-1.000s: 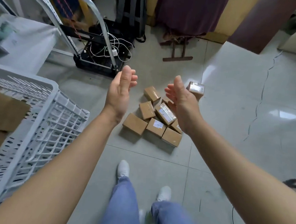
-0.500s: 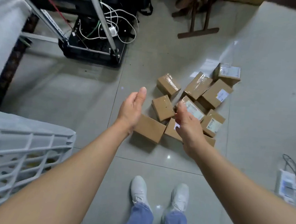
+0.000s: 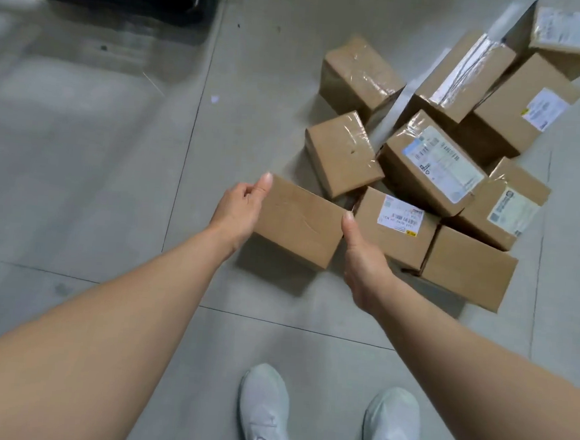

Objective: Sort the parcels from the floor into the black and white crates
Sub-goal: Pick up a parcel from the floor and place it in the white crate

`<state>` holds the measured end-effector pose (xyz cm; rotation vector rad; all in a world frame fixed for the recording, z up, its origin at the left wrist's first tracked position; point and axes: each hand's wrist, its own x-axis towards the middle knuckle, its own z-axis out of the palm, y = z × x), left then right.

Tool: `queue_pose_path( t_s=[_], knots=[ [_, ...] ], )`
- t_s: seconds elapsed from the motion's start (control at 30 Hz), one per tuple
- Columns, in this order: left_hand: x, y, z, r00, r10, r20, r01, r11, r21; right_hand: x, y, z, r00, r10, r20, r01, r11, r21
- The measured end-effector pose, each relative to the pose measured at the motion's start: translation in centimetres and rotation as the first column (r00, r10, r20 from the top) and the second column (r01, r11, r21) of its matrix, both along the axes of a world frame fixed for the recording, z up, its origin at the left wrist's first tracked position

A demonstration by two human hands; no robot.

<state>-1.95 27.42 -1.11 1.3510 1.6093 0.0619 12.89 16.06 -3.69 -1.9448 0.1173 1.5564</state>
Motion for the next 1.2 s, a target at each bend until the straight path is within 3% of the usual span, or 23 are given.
queue_pose_path(
  t_s=[0.23, 0.47, 0.73, 1.03, 1.2],
  knots=[
    [0.0, 0.3, -8.0, 0.999, 0.053, -0.004, -0.053, 0.989, -0.140, -0.6, 0.6, -6.5, 0.998, 0.006, -0.061, -0.008, 0.999, -0.044],
    [-0.2, 0.8, -4.0, 0.985, 0.171, -0.012, -0.171, 0.980, -0.102, -0.9, 2.6, -2.4, 0.996, -0.010, -0.093, 0.010, 1.000, 0.000],
    [1.3, 3.8, 14.6, 0.941, 0.338, -0.011, -0.337, 0.940, 0.058, 1.6, 7.5, 16.4, 0.994, 0.009, 0.112, -0.027, 0.987, 0.158],
    [4.3, 4.9, 43.0, 0.848, 0.451, 0.279, -0.510, 0.838, 0.195, 4.5, 11.2, 45.6, 0.945, -0.064, 0.322, -0.043, 0.949, 0.313],
    [3.3, 3.4, 56.3, 0.753, 0.470, 0.460, -0.614, 0.753, 0.236, 4.1, 10.3, 59.3, 0.914, -0.108, 0.391, -0.072, 0.905, 0.419]
  ],
)
